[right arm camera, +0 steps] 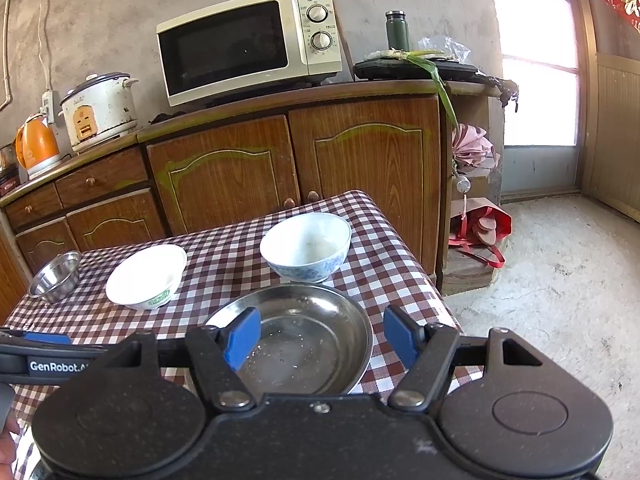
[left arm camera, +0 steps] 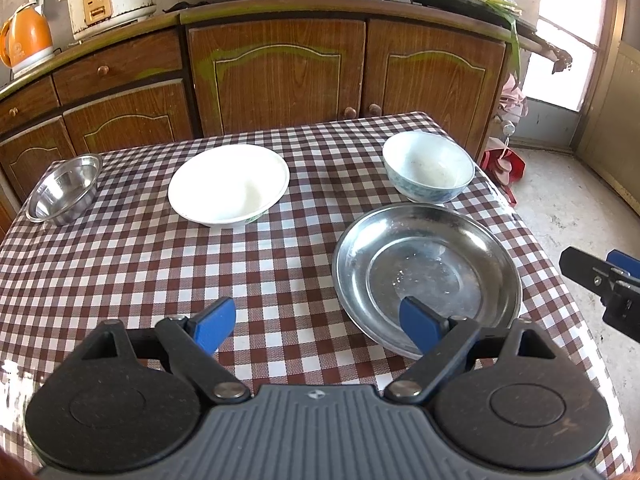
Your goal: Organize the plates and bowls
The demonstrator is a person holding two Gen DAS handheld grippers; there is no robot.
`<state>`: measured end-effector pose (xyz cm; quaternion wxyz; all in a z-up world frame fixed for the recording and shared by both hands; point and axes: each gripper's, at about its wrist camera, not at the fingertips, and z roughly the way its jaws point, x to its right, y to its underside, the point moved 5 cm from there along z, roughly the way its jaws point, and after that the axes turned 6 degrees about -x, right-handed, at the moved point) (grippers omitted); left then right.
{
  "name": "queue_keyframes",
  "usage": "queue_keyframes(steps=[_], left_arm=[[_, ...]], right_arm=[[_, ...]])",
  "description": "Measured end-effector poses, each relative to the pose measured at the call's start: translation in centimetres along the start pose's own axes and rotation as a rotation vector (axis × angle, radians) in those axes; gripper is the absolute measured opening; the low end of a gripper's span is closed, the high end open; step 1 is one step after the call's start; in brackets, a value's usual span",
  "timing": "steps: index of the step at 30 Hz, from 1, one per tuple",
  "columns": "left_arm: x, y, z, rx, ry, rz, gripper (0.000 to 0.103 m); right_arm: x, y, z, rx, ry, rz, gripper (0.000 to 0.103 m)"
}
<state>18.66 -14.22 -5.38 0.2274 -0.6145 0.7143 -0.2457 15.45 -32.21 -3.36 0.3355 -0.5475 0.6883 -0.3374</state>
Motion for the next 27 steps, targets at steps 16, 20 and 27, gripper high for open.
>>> queue_keyframes(steps=[16, 20, 27], left_arm=[[0.0, -0.1, 0.7, -0.007, -0.004, -0.004, 0.092], [-0.1, -0.1, 0.8, -0.008, -0.007, -0.004, 0.092], [-0.2, -0.2, 1.0, -0.011, -0.008, -0.005, 0.092]], right_arm=[[0.0, 0.1, 0.8, -0.008, -0.007, 0.007, 0.081], [0.0, 0.1, 0.9, -0.009, -0.007, 0.007, 0.081], [-0.1, 0.1, 1.2, -0.013, -0.009, 0.002, 0.081]])
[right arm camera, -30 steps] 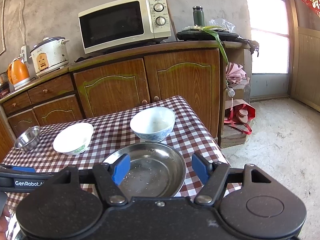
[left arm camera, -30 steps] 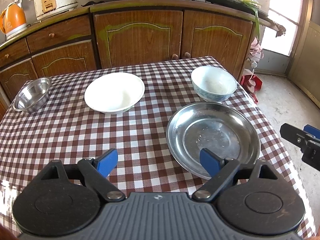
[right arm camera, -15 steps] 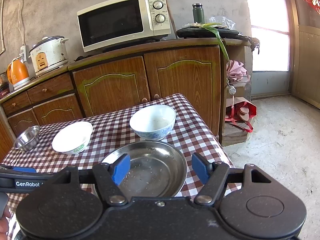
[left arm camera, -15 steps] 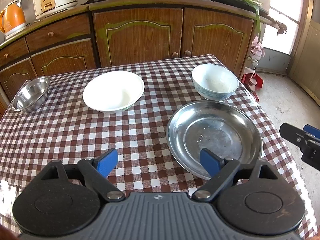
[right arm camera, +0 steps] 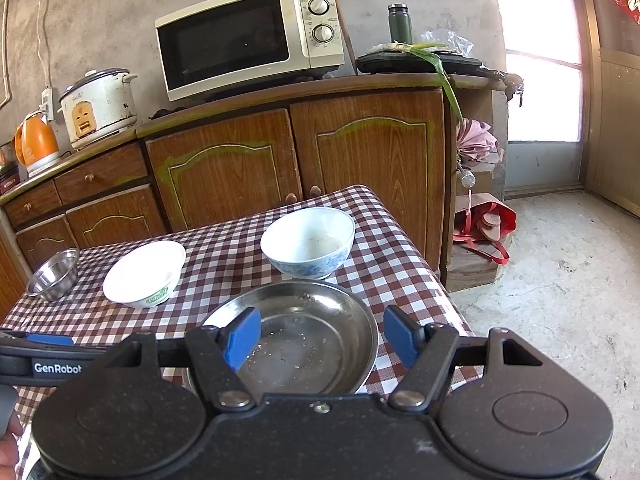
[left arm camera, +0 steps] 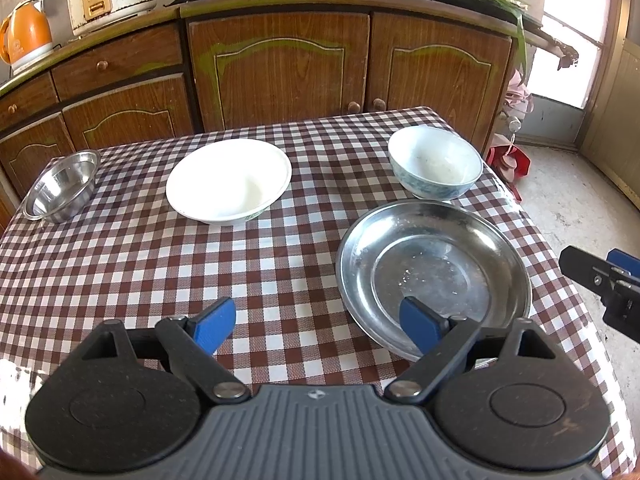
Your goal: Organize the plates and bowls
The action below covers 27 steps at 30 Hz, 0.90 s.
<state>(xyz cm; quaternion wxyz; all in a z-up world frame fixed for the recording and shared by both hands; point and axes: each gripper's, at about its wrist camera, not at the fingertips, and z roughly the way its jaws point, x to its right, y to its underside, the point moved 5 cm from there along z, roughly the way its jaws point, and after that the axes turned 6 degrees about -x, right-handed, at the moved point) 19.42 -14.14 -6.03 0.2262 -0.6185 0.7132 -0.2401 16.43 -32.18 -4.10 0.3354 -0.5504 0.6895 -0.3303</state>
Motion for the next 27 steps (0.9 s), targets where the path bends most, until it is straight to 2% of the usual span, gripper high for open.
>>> queue_keyframes(steps=[17, 27], left_arm=[[-0.6, -0.5, 1.6, -0.012, -0.017, 0.002, 0.092], [-0.7, -1.0, 4.1, -0.044, -0.029, 0.006, 0.092]], right_arm=[[0.4, -0.1, 2.0, -0.033, 0.016, -0.001, 0.081], [1.9, 0.4, 4.1, -0.075, 0.041, 0.014, 0.081]])
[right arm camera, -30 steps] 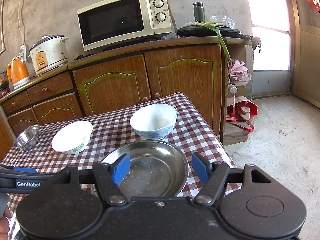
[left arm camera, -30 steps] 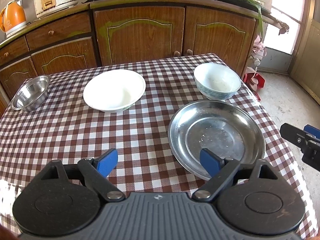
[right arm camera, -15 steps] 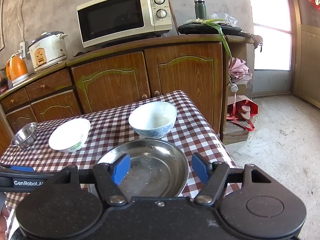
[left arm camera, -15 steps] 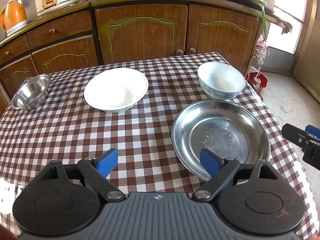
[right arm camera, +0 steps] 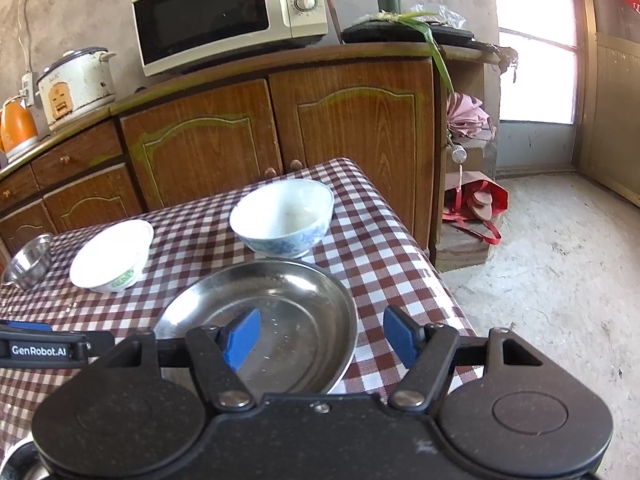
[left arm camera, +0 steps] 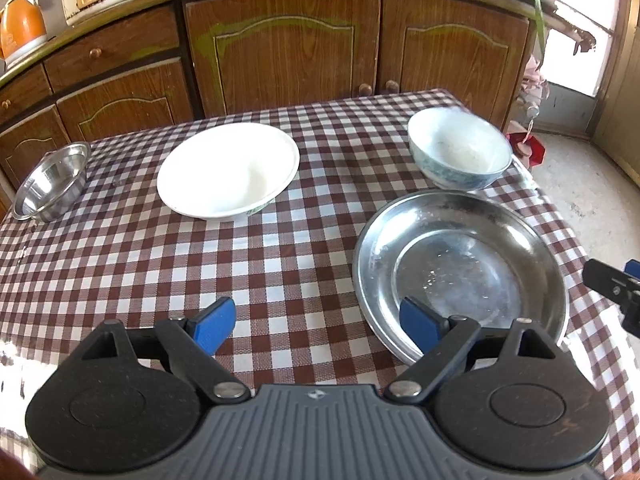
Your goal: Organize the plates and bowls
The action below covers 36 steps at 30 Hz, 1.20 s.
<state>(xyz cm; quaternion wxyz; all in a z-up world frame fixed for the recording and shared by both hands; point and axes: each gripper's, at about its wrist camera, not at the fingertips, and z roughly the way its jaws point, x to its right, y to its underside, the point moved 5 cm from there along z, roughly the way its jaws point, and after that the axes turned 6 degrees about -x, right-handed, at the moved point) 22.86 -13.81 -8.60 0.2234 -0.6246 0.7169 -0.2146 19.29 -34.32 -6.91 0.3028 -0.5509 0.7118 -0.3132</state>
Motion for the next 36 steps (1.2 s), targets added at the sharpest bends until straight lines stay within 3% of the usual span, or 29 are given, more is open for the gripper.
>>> queue_keyframes(steps=[25, 36], left_arm=[[1.5, -1.6, 5.6, -0.063, 0.067, 0.01, 0.091], [2.2, -2.2, 8.3, -0.069, 0.084, 0.062, 0.075]], right_arm=[[1.5, 0.2, 6.9, -0.093, -0.001, 0.008, 0.081], [2.0, 0.7, 9.1, -0.107, -0.007, 0.025, 0.08]])
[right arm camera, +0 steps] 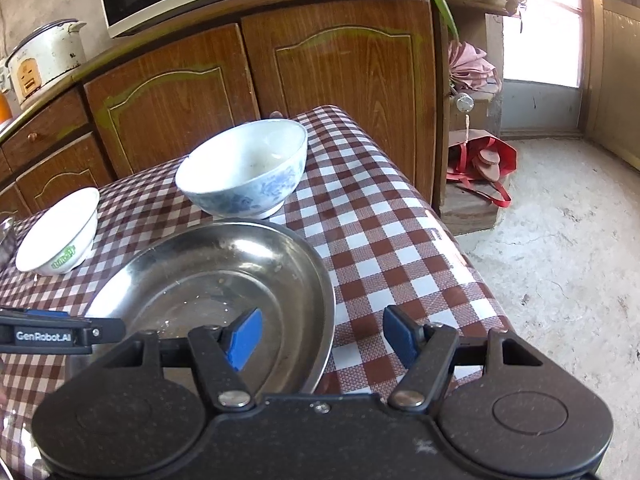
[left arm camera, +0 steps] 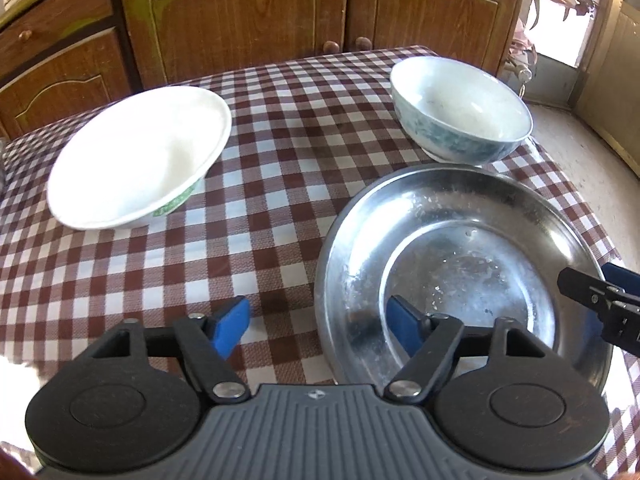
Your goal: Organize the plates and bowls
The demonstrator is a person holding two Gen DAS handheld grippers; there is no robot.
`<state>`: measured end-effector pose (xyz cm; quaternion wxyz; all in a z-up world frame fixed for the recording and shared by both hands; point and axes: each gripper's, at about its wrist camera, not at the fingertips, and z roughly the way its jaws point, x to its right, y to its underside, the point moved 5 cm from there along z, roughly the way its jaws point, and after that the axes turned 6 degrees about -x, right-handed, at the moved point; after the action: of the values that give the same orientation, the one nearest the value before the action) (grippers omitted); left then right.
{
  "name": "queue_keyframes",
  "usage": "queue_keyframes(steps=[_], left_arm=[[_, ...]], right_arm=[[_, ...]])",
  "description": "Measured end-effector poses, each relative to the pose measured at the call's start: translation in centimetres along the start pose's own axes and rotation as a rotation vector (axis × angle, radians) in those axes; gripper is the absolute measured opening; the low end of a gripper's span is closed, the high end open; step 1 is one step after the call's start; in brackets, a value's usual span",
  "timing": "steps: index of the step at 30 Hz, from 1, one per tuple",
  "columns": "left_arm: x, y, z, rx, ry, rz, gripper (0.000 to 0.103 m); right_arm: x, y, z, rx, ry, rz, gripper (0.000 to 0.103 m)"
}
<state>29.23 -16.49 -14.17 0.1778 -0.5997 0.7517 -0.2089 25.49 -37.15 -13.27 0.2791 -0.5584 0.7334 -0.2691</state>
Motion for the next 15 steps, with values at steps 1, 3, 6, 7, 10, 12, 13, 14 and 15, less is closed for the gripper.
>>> queue_keyframes(steps=[1, 3, 6, 7, 10, 12, 13, 14, 15], left_arm=[[0.06, -0.06, 0.05, 0.008, -0.004, 0.005, 0.074], [0.24, -0.16, 0.16, 0.024, 0.003, 0.02, 0.07], [0.45, -0.27, 0.16, 0.045, 0.016, 0.041, 0.053], [0.53, -0.27, 0.1, 0.049, 0.029, 0.046, 0.049], [0.73, -0.24, 0.08, 0.054, 0.036, 0.06, 0.037], [0.41, -0.14, -0.03, 0.051, 0.054, 0.044, 0.032], [0.21, -0.14, -0.1, 0.048, 0.061, 0.031, 0.03], [0.03, -0.13, -0.27, 0.048, 0.07, 0.021, 0.029], [-0.08, -0.07, -0.5, 0.051, 0.071, 0.019, 0.029]], right_arm=[[-0.05, 0.02, 0.18, -0.001, -0.003, 0.0, 0.08], [-0.18, 0.07, 0.46, -0.006, -0.014, 0.005, 0.08], [-0.4, 0.23, 0.7, -0.003, -0.024, 0.006, 0.058], [-0.53, 0.22, 0.77, -0.001, -0.025, 0.004, 0.049], [-0.89, 0.23, 0.71, 0.002, -0.031, 0.006, 0.033], [-0.89, 0.24, 0.59, 0.007, -0.021, 0.014, 0.028], [-0.79, 0.26, 0.44, 0.011, -0.018, 0.021, 0.026], [-0.69, 0.3, 0.31, 0.015, -0.017, 0.026, 0.023], [-0.6, 0.34, 0.08, 0.019, -0.02, 0.032, 0.022]])
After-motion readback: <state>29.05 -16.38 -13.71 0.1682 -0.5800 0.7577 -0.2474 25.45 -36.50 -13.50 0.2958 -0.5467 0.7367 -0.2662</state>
